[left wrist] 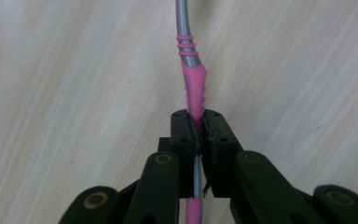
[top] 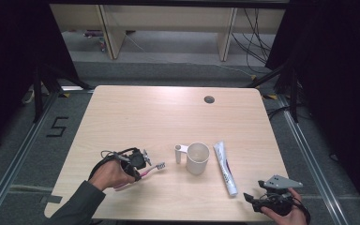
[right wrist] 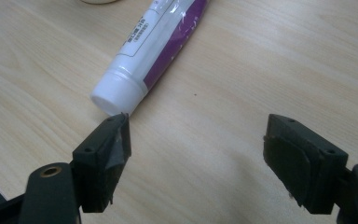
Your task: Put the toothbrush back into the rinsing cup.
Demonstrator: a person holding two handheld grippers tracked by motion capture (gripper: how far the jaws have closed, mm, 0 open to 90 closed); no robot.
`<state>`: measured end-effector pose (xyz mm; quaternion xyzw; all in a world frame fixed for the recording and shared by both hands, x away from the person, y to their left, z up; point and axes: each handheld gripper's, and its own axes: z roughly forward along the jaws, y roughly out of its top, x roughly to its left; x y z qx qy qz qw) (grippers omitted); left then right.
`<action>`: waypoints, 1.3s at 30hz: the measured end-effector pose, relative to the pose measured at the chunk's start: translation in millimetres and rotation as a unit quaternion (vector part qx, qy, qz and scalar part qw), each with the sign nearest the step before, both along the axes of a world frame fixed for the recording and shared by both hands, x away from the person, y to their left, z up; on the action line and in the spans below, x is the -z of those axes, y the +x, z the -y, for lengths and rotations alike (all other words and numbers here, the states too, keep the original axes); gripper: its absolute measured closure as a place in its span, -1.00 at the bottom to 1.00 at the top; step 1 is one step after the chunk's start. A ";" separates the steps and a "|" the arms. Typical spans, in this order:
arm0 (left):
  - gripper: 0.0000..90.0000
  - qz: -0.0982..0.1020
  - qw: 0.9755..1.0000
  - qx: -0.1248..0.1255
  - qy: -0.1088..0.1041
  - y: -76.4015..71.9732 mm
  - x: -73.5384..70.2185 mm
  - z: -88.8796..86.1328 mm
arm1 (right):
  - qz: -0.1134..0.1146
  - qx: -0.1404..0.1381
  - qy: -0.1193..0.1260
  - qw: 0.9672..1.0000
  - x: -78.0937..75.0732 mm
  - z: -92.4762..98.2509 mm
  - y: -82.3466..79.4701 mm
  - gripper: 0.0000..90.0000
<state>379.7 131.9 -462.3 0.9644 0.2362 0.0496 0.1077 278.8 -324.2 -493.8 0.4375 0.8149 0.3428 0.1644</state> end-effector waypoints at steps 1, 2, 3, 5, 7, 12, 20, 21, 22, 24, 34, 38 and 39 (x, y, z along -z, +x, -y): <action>0.85 0.003 1.000 -0.001 -0.006 0.3 -1.6 -2.1 | -0.003 -0.002 0.000 1.000 -0.2 0.1 0.0 -0.47; 0.85 0.008 1.000 -0.006 -0.016 0.3 -3.4 -4.5 | -0.002 -0.002 0.001 1.000 -0.4 0.2 0.1 -0.47; 0.85 0.010 1.000 -0.005 -0.020 0.4 -4.2 -6.0 | -0.002 -0.001 0.002 1.000 -0.3 0.6 0.7 -0.47; 0.85 0.017 0.999 -0.011 -0.033 0.9 -6.8 -10.0 | -0.002 0.001 0.000 1.000 0.1 1.0 0.6 -0.47; 0.85 0.025 0.998 -0.017 -0.048 2.0 -8.9 -13.5 | 0.004 -0.003 -0.003 1.000 0.1 2.6 1.9 -0.47; 0.85 0.045 0.995 -0.026 -0.084 1.8 -14.7 -17.4 | 0.003 0.000 -0.002 1.000 0.5 1.6 1.1 -0.47; 0.85 0.098 0.978 -0.050 -0.178 -5.6 -22.0 -18.2 | -0.006 0.007 0.005 1.000 -0.9 1.2 1.0 -0.47; 0.85 0.099 0.977 -0.048 -0.184 -5.8 -23.2 -18.3 | -0.003 0.003 0.002 1.000 -0.6 2.3 2.0 -0.47; 0.84 0.107 0.973 -0.056 -0.196 -6.9 -24.1 -18.0 | 0.002 -0.001 -0.001 1.000 0.2 2.9 2.5 -0.47; 0.85 0.114 0.969 -0.054 -0.212 -6.7 -24.9 -17.9 | -0.011 0.012 0.011 1.000 -0.7 0.2 0.1 -0.47; 0.84 0.159 0.950 -0.084 -0.254 -4.5 -25.0 -17.7 | -0.010 0.001 0.006 1.000 -0.4 2.0 2.2 -0.47; 0.85 0.181 0.938 -0.098 -0.280 -3.3 -25.9 -19.8 | -0.009 0.001 0.005 1.000 -0.2 2.2 2.2 -0.47; 0.85 0.190 0.934 -0.099 -0.287 -3.6 -26.3 -20.4 | -0.004 -0.002 0.002 1.000 0.2 2.6 2.5 -0.47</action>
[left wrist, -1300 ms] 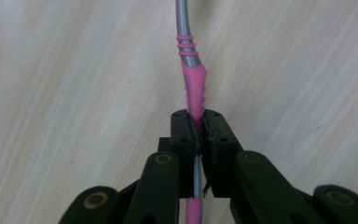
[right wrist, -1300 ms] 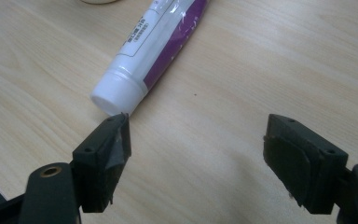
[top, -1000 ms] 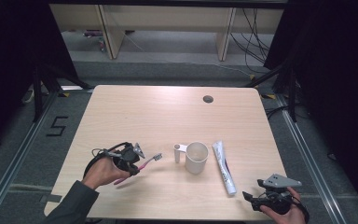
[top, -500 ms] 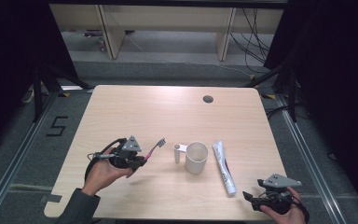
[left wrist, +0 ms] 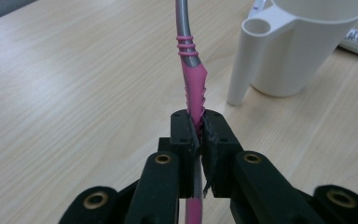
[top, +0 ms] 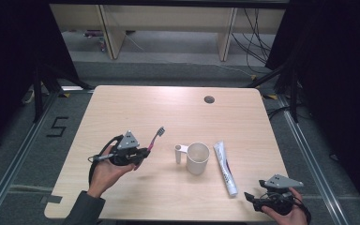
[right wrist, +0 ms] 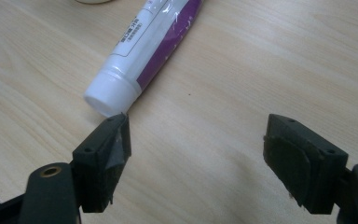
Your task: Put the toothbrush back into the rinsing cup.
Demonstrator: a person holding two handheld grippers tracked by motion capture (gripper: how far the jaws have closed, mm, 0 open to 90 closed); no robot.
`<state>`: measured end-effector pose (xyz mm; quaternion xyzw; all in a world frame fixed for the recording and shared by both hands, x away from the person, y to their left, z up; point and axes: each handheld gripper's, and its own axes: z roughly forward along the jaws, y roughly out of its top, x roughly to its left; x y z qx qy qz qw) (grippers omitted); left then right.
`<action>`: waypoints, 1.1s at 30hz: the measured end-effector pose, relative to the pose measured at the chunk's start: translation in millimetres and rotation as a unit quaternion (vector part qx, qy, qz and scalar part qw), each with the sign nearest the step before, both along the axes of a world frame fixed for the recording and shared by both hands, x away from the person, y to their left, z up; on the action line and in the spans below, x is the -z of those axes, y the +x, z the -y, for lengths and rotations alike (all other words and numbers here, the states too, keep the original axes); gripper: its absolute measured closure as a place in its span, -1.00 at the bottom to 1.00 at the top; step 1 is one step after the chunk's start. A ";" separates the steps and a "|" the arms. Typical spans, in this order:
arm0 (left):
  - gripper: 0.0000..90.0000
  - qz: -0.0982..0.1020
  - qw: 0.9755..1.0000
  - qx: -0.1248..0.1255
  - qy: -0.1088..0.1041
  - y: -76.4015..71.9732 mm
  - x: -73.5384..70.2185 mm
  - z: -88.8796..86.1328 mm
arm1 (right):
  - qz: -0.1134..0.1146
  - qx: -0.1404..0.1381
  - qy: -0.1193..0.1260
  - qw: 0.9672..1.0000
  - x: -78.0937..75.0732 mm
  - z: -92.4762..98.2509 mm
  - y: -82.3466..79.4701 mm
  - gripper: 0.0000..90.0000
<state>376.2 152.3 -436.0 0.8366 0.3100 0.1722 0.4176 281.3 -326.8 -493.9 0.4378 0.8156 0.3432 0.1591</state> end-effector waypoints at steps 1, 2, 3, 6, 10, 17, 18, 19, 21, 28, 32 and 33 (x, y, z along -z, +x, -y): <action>0.85 0.004 1.000 -0.001 -0.007 -0.6 -0.5 -0.5 | 0.003 -0.001 0.000 1.000 0.0 0.2 0.3 -0.47; 0.84 0.009 1.000 -0.002 -0.011 -1.1 -1.2 -0.8 | 0.003 -0.001 0.000 1.000 -0.2 0.2 0.3 -0.47; 0.84 0.015 1.000 -0.005 -0.015 -1.5 -2.5 -1.6 | 0.003 -0.001 0.000 1.000 -0.1 0.3 0.5 -0.47; 0.85 0.029 0.998 -0.014 -0.051 -2.5 -3.7 -0.8 | -0.004 0.005 0.002 1.000 -1.3 0.4 -0.3 -0.47; 0.85 0.049 0.994 -0.022 -0.094 -3.0 -4.3 -0.1 | -0.003 0.005 0.001 1.000 -1.3 0.5 -0.3 -0.47; 0.84 0.059 0.988 -0.035 -0.136 -1.5 -4.5 0.3 | -0.004 0.016 0.007 1.000 -1.3 -1.0 -1.7 -0.47; 0.84 0.058 0.988 -0.035 -0.139 -0.8 -4.9 0.9 | -0.003 0.016 0.006 1.000 -1.4 -1.0 -1.5 -0.47; 0.85 0.059 0.988 -0.037 -0.139 -0.7 -5.4 1.1 | -0.005 0.012 0.005 1.000 -1.0 -0.9 -0.9 -0.47; 0.84 0.063 0.987 -0.037 -0.146 0.2 -5.9 2.9 | -0.002 0.011 -0.001 1.000 -1.0 -0.1 -0.7 -0.47; 0.84 0.070 0.981 -0.033 -0.176 3.0 -9.8 10.6 | 0.009 0.009 -0.006 1.000 -1.5 1.2 0.0 -0.47; 0.84 0.080 0.979 -0.031 -0.187 3.3 -13.3 15.0 | 0.006 0.008 -0.008 1.000 -1.4 1.2 0.1 -0.47; 0.84 0.085 0.977 -0.030 -0.191 3.3 -14.0 16.8 | 0.007 0.009 -0.008 1.000 -1.6 1.3 0.0 -0.47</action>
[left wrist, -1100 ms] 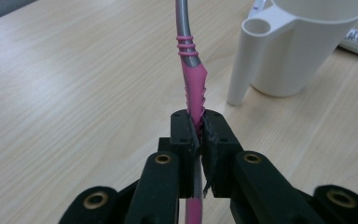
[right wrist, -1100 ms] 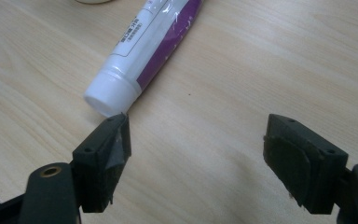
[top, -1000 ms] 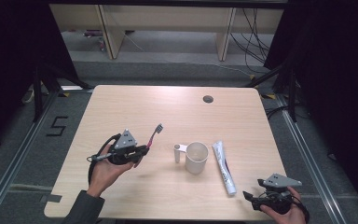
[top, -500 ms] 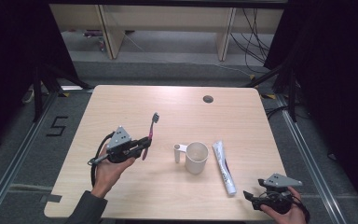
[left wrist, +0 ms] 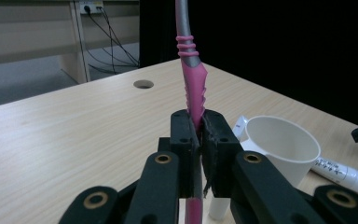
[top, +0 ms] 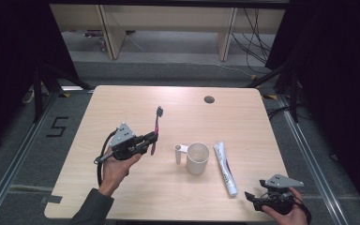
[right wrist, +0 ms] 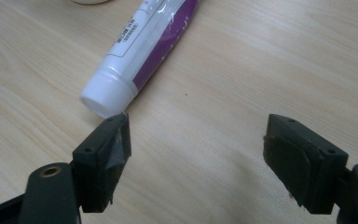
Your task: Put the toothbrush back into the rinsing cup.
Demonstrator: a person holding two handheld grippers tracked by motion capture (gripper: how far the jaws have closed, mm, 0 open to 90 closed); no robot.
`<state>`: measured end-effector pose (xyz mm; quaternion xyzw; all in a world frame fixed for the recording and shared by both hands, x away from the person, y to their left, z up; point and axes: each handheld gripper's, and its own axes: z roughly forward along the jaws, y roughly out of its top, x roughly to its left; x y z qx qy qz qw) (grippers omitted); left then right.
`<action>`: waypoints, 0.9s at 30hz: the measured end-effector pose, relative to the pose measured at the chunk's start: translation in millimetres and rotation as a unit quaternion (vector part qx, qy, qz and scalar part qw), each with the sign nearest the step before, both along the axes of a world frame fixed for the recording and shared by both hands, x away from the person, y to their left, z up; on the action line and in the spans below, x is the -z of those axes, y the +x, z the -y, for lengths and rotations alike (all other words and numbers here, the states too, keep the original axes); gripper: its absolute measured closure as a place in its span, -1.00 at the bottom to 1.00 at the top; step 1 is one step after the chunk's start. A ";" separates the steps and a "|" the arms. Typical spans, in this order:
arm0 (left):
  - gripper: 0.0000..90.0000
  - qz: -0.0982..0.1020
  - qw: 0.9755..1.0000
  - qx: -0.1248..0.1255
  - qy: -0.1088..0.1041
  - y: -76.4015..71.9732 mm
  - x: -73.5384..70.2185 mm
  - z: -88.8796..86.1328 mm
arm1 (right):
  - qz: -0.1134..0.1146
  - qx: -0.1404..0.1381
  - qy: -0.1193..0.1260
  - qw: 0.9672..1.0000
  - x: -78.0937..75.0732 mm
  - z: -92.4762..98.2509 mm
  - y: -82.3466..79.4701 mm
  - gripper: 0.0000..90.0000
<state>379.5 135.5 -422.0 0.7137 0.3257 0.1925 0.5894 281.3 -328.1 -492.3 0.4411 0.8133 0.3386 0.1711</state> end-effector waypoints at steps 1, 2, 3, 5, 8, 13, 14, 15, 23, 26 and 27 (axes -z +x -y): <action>0.84 0.003 1.000 0.002 -0.005 -0.2 -0.7 2.4 | 0.004 -0.001 0.001 1.000 0.1 0.0 0.3 -0.47; 0.84 0.004 1.000 0.005 -0.006 -0.2 -1.5 4.2 | -0.007 0.004 0.009 1.000 0.1 -1.5 -0.8 -0.47; 0.84 0.005 1.000 0.006 -0.007 -0.2 -1.9 5.7 | -0.017 0.007 0.011 1.000 0.3 -2.2 -1.2 -0.47; 0.84 0.003 1.000 0.013 -0.010 0.3 -2.8 9.8 | -0.006 0.006 0.009 1.000 0.3 -1.4 -0.9 -0.47; 0.84 0.005 1.000 0.016 -0.012 1.2 -3.6 16.2 | -0.007 0.003 0.007 1.000 0.3 -1.1 -0.4 -0.47; 0.84 0.007 0.999 0.026 -0.017 2.9 -6.5 23.2 | -0.006 0.002 0.007 1.000 0.2 -1.0 -0.3 -0.47; 0.84 0.008 0.999 0.028 -0.018 3.3 -7.1 24.6 | -0.015 0.006 0.011 1.000 0.2 -1.8 -1.2 -0.47; 0.84 0.009 0.999 0.028 -0.018 3.5 -7.5 25.5 | -0.014 0.006 0.010 1.000 0.3 -1.6 -1.1 -0.47; 0.84 0.015 0.999 0.036 -0.025 8.6 -9.9 38.0 | -0.005 0.002 0.007 1.000 0.2 -0.9 -0.2 -0.47; 0.84 0.016 0.999 0.038 -0.030 11.1 -10.1 43.1 | -0.009 0.000 0.005 1.000 0.7 -0.4 0.3 -0.47; 0.84 0.016 0.999 0.039 -0.028 11.9 -10.3 44.5 | -0.008 0.000 0.007 1.000 0.3 -0.4 0.1 -0.47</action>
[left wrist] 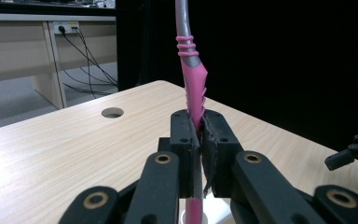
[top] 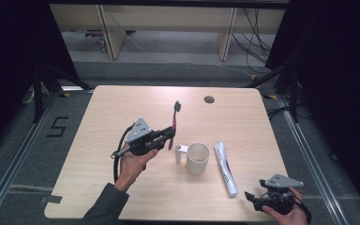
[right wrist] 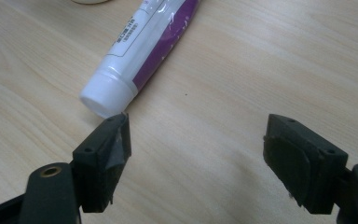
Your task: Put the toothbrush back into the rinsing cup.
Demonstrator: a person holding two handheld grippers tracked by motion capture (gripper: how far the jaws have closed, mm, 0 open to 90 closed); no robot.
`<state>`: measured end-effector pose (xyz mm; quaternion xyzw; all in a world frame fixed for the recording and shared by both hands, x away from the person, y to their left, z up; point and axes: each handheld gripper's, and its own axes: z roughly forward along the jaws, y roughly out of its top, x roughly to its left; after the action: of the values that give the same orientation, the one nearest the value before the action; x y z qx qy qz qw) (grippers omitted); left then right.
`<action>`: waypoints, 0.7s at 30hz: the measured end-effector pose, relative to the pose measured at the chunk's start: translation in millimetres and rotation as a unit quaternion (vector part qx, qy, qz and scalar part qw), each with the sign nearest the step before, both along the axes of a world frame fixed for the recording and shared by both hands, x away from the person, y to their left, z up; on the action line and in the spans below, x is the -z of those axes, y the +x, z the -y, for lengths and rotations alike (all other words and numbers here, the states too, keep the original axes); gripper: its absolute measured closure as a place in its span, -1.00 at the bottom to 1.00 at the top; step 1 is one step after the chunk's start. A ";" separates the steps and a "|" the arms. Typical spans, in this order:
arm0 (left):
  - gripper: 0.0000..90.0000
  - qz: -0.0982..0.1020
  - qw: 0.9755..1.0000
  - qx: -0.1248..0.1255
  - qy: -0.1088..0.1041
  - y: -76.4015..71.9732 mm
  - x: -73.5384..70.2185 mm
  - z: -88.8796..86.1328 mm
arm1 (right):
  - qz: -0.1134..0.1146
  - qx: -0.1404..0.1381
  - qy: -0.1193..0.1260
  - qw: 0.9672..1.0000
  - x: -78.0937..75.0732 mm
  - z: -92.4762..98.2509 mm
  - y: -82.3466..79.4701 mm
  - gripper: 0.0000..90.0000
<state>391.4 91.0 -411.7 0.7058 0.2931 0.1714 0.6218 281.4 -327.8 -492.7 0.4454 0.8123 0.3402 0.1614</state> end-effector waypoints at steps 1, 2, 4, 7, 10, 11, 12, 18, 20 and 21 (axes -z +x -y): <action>0.84 0.001 1.000 0.000 0.001 0.6 -0.2 1.0 | -0.006 0.008 0.005 1.000 -0.3 -1.5 -1.4 -0.46; 0.84 0.001 1.000 0.000 0.000 1.3 -0.5 2.4 | -0.001 0.002 0.002 1.000 0.1 -1.0 -0.4 -0.47; 0.84 0.004 1.000 0.002 -0.002 3.2 -1.6 5.1 | -0.006 0.005 0.002 1.000 0.3 -1.4 -0.9 -0.47; 0.84 0.009 1.000 0.007 -0.003 4.9 -2.9 9.5 | -0.006 0.005 0.004 1.000 -0.2 -1.7 -1.1 -0.47; 0.84 0.011 1.000 0.008 -0.002 6.4 -3.8 13.7 | -0.007 0.005 0.003 1.000 0.3 -1.8 -1.2 -0.47; 0.84 0.013 1.000 0.008 -0.004 6.9 -3.8 14.8 | -0.003 0.004 0.002 1.000 -0.1 -1.5 -0.9 -0.47; 0.84 0.013 1.000 0.010 -0.007 7.2 -3.4 16.0 | -0.003 0.004 0.002 1.000 -0.1 -1.5 -0.9 -0.47; 0.84 0.012 1.000 0.015 0.001 9.9 3.3 21.8 | 0.000 0.001 0.002 1.000 0.2 -0.9 -0.2 -0.46; 0.84 0.012 1.000 0.014 0.001 10.7 5.7 22.4 | -0.001 0.002 -0.001 1.000 0.1 -0.8 -0.6 -0.47; 0.84 0.011 1.000 0.014 0.001 11.5 7.0 22.5 | -0.013 0.010 0.007 1.000 -0.1 -2.1 -2.0 -0.47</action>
<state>402.8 68.5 -418.8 0.7087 0.2757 0.1709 0.6265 279.5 -325.6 -492.6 0.4591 0.8074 0.3382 0.1516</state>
